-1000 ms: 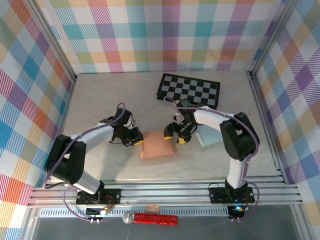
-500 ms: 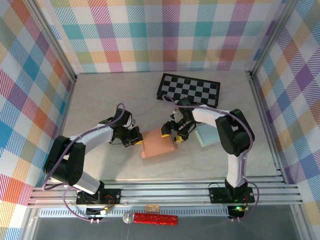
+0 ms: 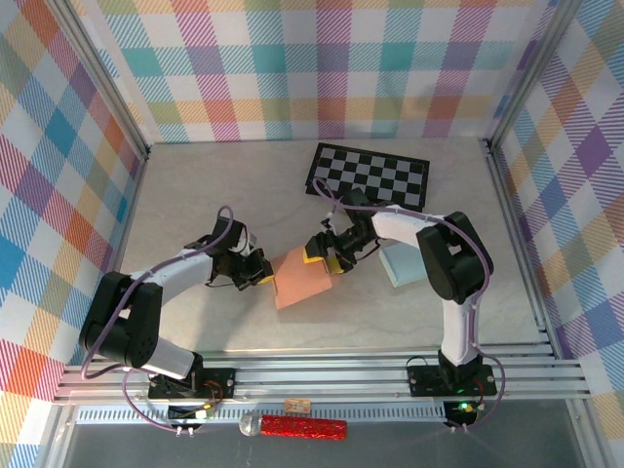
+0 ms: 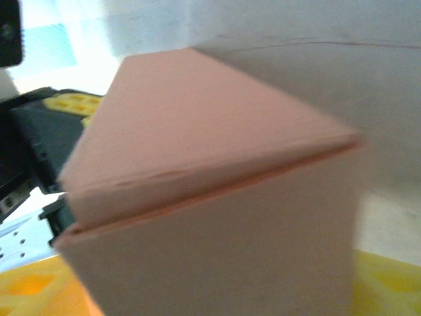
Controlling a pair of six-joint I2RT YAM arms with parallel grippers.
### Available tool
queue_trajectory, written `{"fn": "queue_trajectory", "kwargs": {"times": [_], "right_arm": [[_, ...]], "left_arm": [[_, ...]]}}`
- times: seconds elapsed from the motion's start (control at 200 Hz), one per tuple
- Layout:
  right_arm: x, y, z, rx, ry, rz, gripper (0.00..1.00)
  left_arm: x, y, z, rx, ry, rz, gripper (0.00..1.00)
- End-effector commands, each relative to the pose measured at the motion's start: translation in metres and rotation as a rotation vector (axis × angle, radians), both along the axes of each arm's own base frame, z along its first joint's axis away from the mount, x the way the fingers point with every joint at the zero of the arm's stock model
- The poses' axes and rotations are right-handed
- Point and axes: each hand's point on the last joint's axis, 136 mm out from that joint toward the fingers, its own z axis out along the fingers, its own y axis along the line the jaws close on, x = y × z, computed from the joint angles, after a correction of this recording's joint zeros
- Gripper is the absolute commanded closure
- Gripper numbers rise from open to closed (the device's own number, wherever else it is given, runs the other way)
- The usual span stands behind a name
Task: Fold the paper box
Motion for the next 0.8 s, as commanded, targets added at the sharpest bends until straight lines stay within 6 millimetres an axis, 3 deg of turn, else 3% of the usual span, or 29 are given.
{"fn": "queue_trajectory", "kwargs": {"times": [0.0,0.12,0.25,0.375,0.47,0.55,0.615,0.795], "right_arm": [[-0.005,0.017,0.019,0.097,0.032,0.022,0.27],[-0.005,0.019,0.022,0.095,0.057,-0.005,0.35],[-0.005,0.018,0.02,0.064,0.117,-0.041,0.46],[-0.004,0.015,0.018,0.038,0.191,-0.09,0.53],[-0.003,0.009,0.02,0.013,0.255,-0.147,0.54],[-0.002,0.001,0.02,-0.012,0.329,-0.211,0.54],[-0.002,-0.006,0.02,-0.029,0.404,-0.255,0.55],[-0.009,-0.026,0.016,-0.084,0.644,-0.352,0.57]], "left_arm": [[-0.011,0.02,-0.026,0.079,0.077,0.062,0.93],[-0.002,0.016,-0.016,0.062,0.043,0.06,0.85],[0.01,0.015,0.01,0.064,-0.055,0.04,0.75],[0.022,0.014,0.055,0.083,-0.266,-0.021,0.72],[0.023,0.0,0.103,0.059,-0.504,-0.13,0.68],[0.01,-0.019,0.136,0.042,-0.684,-0.277,0.65],[-0.007,-0.036,0.152,0.045,-0.774,-0.423,0.63],[-0.055,-0.058,0.135,0.177,-0.746,-0.829,0.61]]}}
